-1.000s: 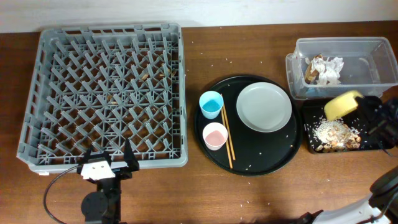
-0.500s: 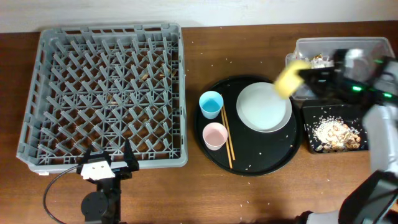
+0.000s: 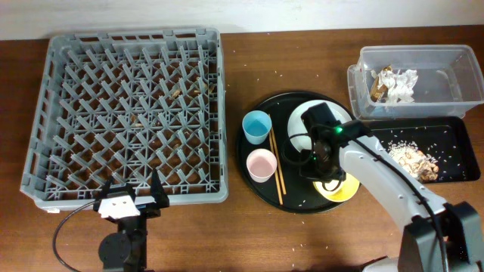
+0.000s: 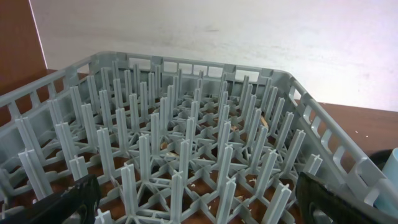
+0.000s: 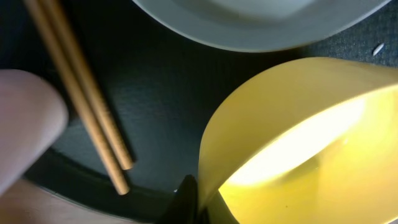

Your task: Sort waste into correct bins and load items into the dishwasher rack

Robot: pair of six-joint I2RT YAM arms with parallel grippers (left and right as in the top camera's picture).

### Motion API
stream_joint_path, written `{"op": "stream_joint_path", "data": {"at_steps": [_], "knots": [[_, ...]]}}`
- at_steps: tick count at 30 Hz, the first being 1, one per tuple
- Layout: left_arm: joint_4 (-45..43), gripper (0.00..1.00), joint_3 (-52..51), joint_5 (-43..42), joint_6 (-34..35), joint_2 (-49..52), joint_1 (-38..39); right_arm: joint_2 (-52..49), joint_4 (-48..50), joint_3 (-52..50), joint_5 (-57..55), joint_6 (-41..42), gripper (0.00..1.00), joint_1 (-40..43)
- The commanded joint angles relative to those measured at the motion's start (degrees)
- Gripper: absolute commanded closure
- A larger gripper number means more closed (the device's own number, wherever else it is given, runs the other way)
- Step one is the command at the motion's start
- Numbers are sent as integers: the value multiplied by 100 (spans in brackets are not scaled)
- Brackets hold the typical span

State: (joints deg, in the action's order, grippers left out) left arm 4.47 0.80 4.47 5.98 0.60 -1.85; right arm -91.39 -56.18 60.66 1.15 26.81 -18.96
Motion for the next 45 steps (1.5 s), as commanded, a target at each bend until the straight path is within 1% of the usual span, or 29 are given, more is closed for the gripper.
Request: {"op": "stream_joint_path", "data": {"at_steps": [1,3,4,6,7,9,11,13,14,16,18,20,21,22,23,24,26,27,30,33,34,35,36,38,39,41,42,44,45], "knots": [[-11,1,-26,-31,-72,-24,-15,-295,258,-94,-162,-133,81,-52],[-9,1,-26,-17,-72,-24,-15,-341,284,-94,-162,-151,51,-52],[-9,1,-26,-20,-72,-24,-15,-339,181,-15,-122,-284,41,-52],[-114,1,-26,-17,-72,-24,-15,-337,-219,533,15,-280,40,-52],[-203,1,-26,76,-74,-26,-24,-337,-448,1054,216,-282,39,-52],[-627,1,-26,79,-70,-26,-24,-337,-533,1799,721,-409,39,-55],[-1467,1,-20,-42,-125,-24,-24,-358,-291,1904,918,-409,39,-59],[-1821,1,133,-44,-157,4,-24,-560,-210,1904,1021,-411,39,-59],[-1784,1,304,-83,-157,109,-24,-682,-210,1904,1143,-415,39,-66],[-1602,1,1032,-328,-177,846,-24,-848,-184,1904,1215,-540,39,-162],[-1429,1,1687,-332,-179,1617,-24,-874,-160,1904,1215,-542,39,-262],[-1008,1,2806,-726,-402,2887,-24,-876,-96,1902,1193,-540,40,-374],[-317,1,3915,-1029,-417,3974,-24,-927,-63,1902,1176,-540,40,-422],[70,1,4448,-1152,-415,4446,-24,-970,-57,1902,1176,-540,41,-433],[706,1,5381,-1364,-415,5254,-24,-1038,-59,1902,1178,-540,43,-435],[1073,1,5958,-1534,-415,5742,-24,-1064,-59,1902,1178,-540,43,-433],[1860,1,7305,-2131,-413,6946,-24,-1132,-79,1902,1198,-540,51,-435],[1965,1,7659,-2435,-413,7355,-24,-1165,-83,1899,1200,-540,53,-437],[1902,1,7801,-2739,-411,8008,-24,-1377,-81,1893,1204,-540,57,-595],[2164,1,7801,-3071,-407,8494,-17,-1606,-72,1888,1213,-540,63,-896],[2282,1,7801,-3265,-409,8631,-17,-1637,-55,1888,1213,-538,73,-953],[2426,1,7801,-3281,-409,8695,-17,-1633,-57,1891,1217,-538,89,-953],[2433,1,7801,-3281,-409,8721,-17,-1626,-79,1899,1222,-538,96,-935],[2433,1,7801,-3287,-407,8721,-17,-1475,-337,2065,1246,-538,96,-791],[2426,1,7801,-3440,-404,8721,-17,-1233,-704,2457,1246,-542,96,-562],[2295,1,7801,-4074,299,8771,-20,-857,-855,3008,1499,-743,96,-173],[2253,1,7801,-4269,903,8885,-17,-664,-695,3314,1869,-758,96,216],[2258,1,7801,-4629,2238,9280,-17,-625,17,3412,2820,-750,96,728],[2256,1,7801,-5149,3163,9626,-20,-737,520,3401,3499,-678,96,977]]}}
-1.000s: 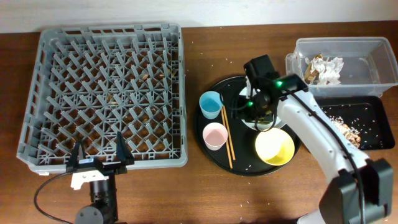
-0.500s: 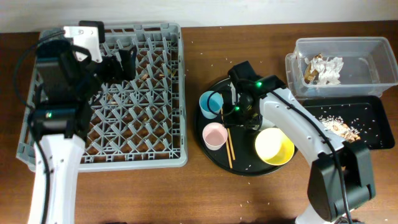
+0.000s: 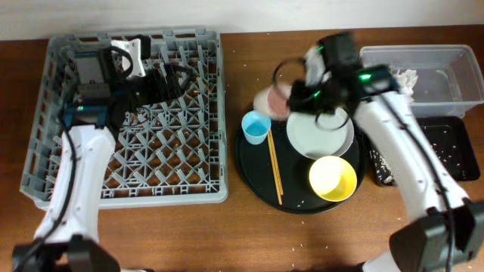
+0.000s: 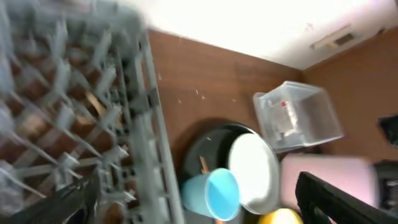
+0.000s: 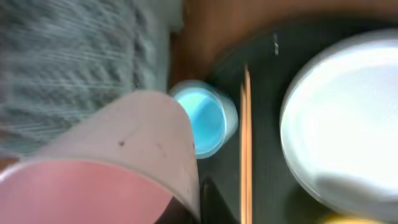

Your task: Sort waste into correct bins and load items into the dishwasher rack

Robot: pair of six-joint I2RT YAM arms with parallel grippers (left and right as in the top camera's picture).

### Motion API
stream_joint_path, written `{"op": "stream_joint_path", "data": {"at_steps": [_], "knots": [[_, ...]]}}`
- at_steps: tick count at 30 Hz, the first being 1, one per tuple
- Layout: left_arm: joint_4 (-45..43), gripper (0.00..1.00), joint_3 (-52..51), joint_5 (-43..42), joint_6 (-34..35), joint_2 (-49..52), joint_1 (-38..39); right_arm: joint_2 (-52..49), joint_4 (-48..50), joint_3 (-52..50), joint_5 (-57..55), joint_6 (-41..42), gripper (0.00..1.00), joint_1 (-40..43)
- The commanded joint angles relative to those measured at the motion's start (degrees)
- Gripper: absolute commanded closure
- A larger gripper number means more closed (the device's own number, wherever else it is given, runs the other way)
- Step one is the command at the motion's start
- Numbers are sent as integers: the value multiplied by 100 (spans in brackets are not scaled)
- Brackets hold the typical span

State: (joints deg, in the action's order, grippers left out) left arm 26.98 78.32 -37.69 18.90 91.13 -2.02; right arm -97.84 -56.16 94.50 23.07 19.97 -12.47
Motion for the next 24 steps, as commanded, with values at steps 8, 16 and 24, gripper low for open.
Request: {"op": "stream_joint_path", "data": {"at_steps": [8,16,24], "knots": [[-79,1,48,-3491,3228,1132,4,-1508,2887,13,4465,105,96,361],[-76,1,48,-3311,3228,1132,164,-1773,3801,7,4347,872,96,-815],[-79,58,48,-3451,3226,1132,164,-1873,3801,7,4120,907,82,-922]]}}
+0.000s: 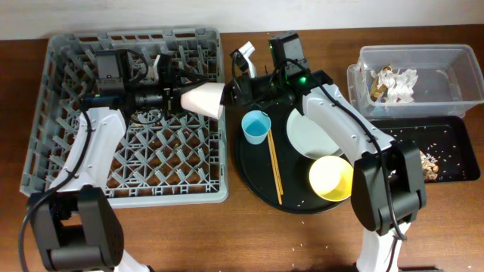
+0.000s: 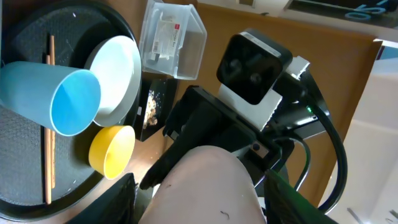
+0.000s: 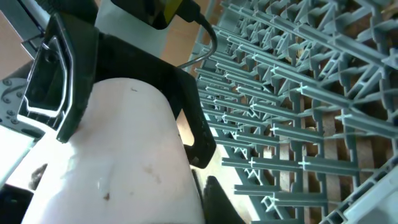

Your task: Sort waste into correct bins and load items into the dishwasher rack

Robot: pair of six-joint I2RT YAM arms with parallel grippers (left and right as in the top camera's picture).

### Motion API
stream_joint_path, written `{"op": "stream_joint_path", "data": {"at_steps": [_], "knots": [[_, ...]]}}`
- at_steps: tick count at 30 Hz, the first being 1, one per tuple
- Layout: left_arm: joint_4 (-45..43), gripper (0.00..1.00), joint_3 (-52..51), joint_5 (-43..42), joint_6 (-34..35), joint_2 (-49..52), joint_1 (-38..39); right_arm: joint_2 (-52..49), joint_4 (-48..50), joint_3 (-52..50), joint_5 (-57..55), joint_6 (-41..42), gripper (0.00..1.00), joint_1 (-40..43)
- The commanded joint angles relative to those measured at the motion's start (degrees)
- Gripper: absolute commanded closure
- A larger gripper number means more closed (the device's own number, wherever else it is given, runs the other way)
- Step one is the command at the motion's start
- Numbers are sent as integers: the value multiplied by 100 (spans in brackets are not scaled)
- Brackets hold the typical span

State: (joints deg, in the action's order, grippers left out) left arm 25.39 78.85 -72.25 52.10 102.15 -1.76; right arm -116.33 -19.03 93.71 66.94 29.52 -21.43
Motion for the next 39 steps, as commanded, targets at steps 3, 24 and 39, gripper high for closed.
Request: {"op": "stream_joint_path", "data": {"at_steps": [3,24,39], "knots": [[61,59,-4,177,-188,31,131,-24,111,85,-313,-52,30,52],[4594,74,2234,7958,-2918,1272,2260,1360,-3438,90,-4883,-2011,2,1095],[5154,25,4365,7995,-2662,1493,1853,531,-3152,22,-5158,-1154,25,343]]}}
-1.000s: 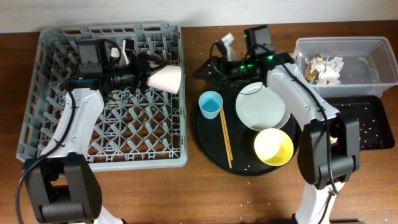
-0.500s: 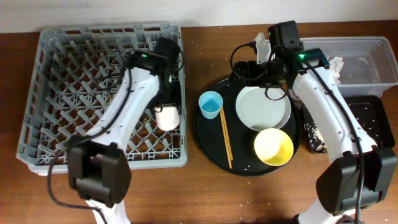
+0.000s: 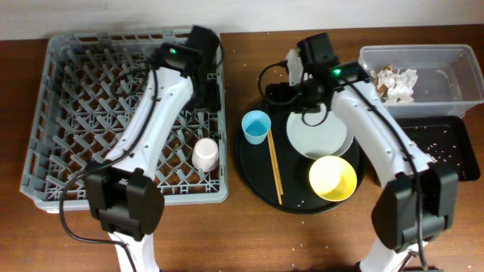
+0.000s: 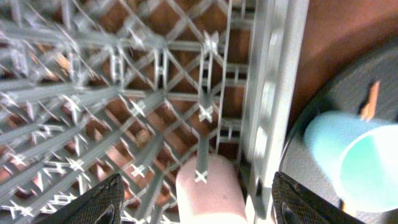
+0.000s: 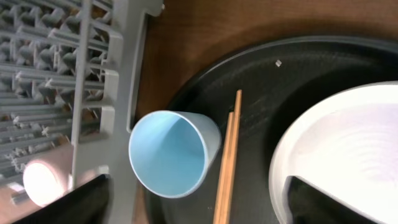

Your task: Sort waste into correct bins and load items into the dishwasher rack

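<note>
The pink cup (image 3: pixel 205 154) stands among the pegs in the near right part of the grey dishwasher rack (image 3: pixel 76 113). My left gripper (image 3: pixel 211 92) hangs open above the rack's right side. In the left wrist view the pink cup (image 4: pixel 208 188) lies below, between the wide-apart fingers, untouched. My right gripper (image 3: pixel 296 92) is open over the round black tray (image 3: pixel 249 175), above the blue cup (image 5: pixel 168 160) and the chopsticks (image 5: pixel 227 165). On the tray also sit a white plate (image 3: pixel 319 136) and a yellow bowl (image 3: pixel 333 178).
A clear bin (image 3: pixel 431 75) holding crumpled paper stands at the back right. In front of it lies a black rectangular tray (image 3: pixel 446 143) with rice scraps. Food crumbs lie under the rack's grid. Rice grains dot the wooden table.
Both grippers were on the pink cup at the rack's right edge. Now the cup stands in the rack, both grippers are open, and the right one is back over the black tray.
At first the pink cup stood on the black tray, my right gripper low by the yellow bowl and my left arm parked before the rack. Then the right gripper held the cup aloft. Then both grippers met on it at the rack's edge. Now it rests in the rack.
</note>
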Robot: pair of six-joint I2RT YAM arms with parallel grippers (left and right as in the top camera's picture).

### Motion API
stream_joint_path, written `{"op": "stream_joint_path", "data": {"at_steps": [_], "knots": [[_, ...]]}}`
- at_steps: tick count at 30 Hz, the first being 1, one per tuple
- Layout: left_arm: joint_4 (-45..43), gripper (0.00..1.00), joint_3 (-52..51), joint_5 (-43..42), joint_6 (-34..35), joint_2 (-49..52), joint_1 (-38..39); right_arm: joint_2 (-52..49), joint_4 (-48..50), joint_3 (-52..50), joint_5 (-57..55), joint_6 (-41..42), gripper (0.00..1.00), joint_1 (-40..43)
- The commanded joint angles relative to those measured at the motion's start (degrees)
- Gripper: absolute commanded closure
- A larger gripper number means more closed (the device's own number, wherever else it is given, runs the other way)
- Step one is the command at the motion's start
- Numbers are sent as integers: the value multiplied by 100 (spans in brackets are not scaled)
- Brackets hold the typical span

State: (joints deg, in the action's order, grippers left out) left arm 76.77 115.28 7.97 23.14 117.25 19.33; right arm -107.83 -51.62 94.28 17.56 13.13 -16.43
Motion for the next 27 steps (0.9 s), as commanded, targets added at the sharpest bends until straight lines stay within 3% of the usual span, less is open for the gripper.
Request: {"op": "stream_joint_path", "data": {"at_steps": [1,3,7,8,10,14,18,19,20,24,27], "knots": [[-85,25,833,-138,319,-17,-376,-518,138,-37,-267,636,31,-223],[-367,25,846,-793,319,-9,-688,-898,127,-37,-306,734,55,-319],[-428,25,846,-870,319,-9,-848,-1257,155,-50,-306,732,79,-350],[-428,25,846,-870,321,-9,-848,-1268,162,-52,-306,732,94,-348],[-426,25,846,-1071,317,-9,-848,-1237,136,20,-212,730,96,-310],[-431,18,846,-3753,-728,-7,-1104,-55,411,96,1891,361,96,612],[-763,16,673,-6651,-1670,7,-1633,-129,1646,83,4286,391,96,1078],[-802,13,629,-7145,-1853,9,-1681,-129,1912,83,4640,393,96,1071],[-914,1,590,-7799,-2140,17,-1692,-129,2131,83,4861,553,96,1071],[-992,1,560,-8135,-2404,17,-1687,-129,3659,83,5429,1589,96,837],[-990,1,560,-8234,-2404,17,-1539,-129,3991,83,5307,1637,96,374]]}}
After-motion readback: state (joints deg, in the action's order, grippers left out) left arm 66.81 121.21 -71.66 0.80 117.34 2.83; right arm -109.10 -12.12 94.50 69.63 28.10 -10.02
